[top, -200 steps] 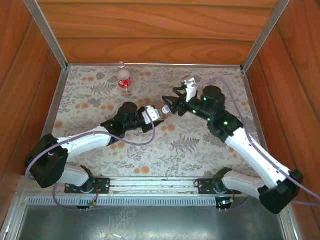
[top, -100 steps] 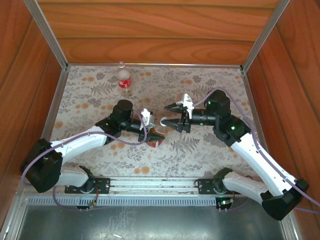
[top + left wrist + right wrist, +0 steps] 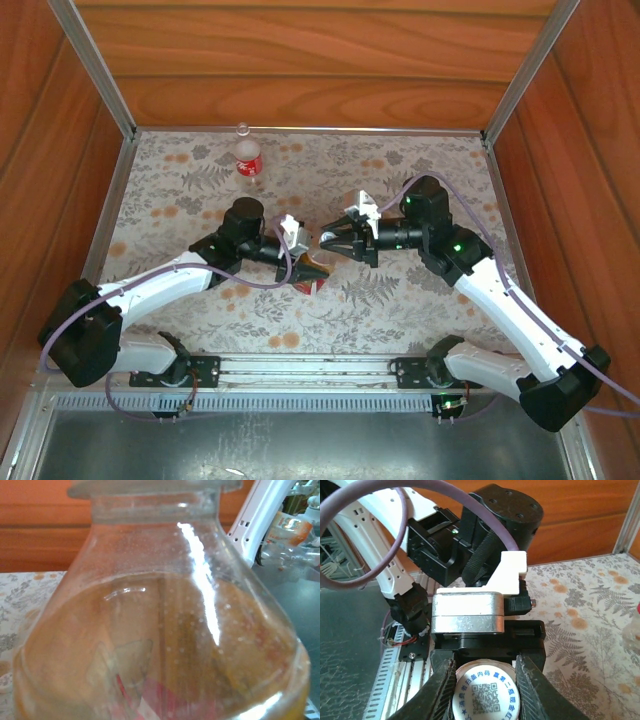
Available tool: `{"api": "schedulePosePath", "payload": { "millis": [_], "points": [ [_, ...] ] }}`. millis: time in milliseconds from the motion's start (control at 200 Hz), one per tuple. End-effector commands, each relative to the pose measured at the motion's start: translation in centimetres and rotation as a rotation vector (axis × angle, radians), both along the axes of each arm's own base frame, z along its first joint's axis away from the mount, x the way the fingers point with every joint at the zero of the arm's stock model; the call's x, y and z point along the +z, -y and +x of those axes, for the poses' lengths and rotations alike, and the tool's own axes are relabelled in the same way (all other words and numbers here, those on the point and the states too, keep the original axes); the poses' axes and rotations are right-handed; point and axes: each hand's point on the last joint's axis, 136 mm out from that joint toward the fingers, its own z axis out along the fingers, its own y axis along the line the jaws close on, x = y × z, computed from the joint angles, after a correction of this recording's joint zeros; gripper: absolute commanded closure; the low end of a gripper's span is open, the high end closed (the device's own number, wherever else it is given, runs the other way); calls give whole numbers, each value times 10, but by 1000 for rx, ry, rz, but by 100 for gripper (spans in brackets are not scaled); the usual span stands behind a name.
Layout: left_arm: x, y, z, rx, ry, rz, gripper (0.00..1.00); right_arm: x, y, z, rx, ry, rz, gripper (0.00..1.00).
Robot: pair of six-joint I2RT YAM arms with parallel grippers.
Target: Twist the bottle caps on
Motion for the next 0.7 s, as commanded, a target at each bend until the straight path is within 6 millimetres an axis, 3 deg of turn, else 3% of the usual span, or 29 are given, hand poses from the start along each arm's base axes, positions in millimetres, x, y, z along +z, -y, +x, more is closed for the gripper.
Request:
{"api": "schedulePosePath", "payload": {
  "millis": [0, 75, 135, 250, 420, 515, 585, 695],
  "points": [
    [7, 3, 48, 260, 118, 35, 48, 10, 2, 34, -186, -18, 25, 95],
    [8, 2, 79, 434, 187, 75, 49, 4, 13, 82, -469, -72, 35, 97],
    [11, 0, 98, 556, 247, 102, 50, -7, 25, 111, -646, -122, 22, 99],
    [11, 4, 116, 687, 359, 164, 51, -27, 40, 137, -879, -274, 16, 98],
    [-7, 19, 116, 715, 498, 267, 51, -65, 53, 156, -1103, -514, 24, 98],
    [-17, 26, 110, 668, 501, 280, 51, -72, 50, 160, -1107, -527, 7, 94],
    [-22, 29, 101, 621, 472, 269, 51, -65, 46, 159, -1067, -499, 26, 92],
    [-27, 27, 88, 548, 377, 229, 51, -35, 31, 144, -888, -375, 59, 81]
  ]
}}
